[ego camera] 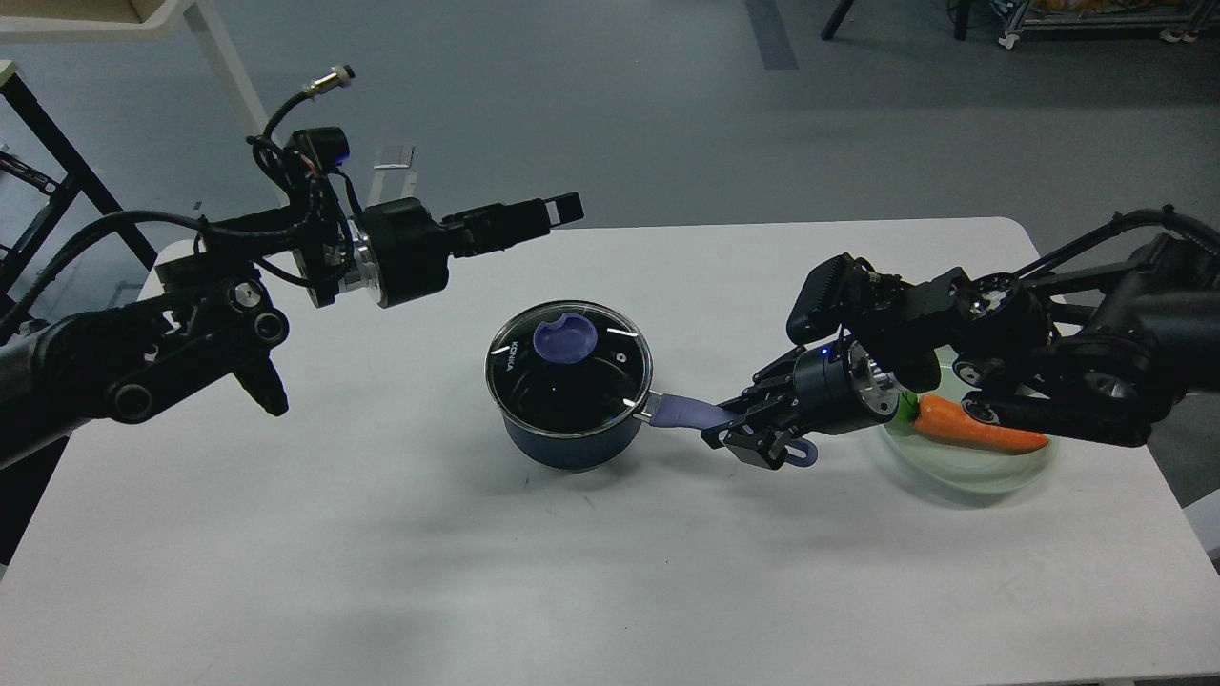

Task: Open pot lid
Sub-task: 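Reach the left gripper over the pot to the purple lid knob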

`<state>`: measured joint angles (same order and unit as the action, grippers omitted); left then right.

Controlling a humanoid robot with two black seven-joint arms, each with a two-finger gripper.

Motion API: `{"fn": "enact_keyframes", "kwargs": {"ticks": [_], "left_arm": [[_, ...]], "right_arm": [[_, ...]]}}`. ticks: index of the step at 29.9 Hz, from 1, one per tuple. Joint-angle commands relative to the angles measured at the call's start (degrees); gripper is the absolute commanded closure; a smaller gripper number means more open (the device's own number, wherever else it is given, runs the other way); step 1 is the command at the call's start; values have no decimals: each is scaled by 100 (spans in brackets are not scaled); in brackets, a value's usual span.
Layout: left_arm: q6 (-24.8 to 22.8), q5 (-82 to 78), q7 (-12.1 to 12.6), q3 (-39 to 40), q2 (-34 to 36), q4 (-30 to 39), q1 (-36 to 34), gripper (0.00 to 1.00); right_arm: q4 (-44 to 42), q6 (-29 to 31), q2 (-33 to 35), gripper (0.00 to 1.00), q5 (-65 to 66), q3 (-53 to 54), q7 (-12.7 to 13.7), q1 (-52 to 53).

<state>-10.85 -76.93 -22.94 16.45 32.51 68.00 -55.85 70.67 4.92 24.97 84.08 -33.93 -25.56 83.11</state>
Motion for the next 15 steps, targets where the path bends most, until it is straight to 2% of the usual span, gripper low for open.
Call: {"fn": "enact_keyframes", "kwargs": {"ticks": [1,6,15], "left_arm": [[56,-1067,18,-89,-105,-15,-22,1],[574,-2044,0,-545,-254,-94,-23,1],[1190,-2317,70,-1565,-263,-234,-119,1]], "right_arm": [[0,9,8,87,3,0,-1,3],[0,0,8,87,3,-61,-1,3],[35,0,43,87,-6,-70,-1,12]]}}
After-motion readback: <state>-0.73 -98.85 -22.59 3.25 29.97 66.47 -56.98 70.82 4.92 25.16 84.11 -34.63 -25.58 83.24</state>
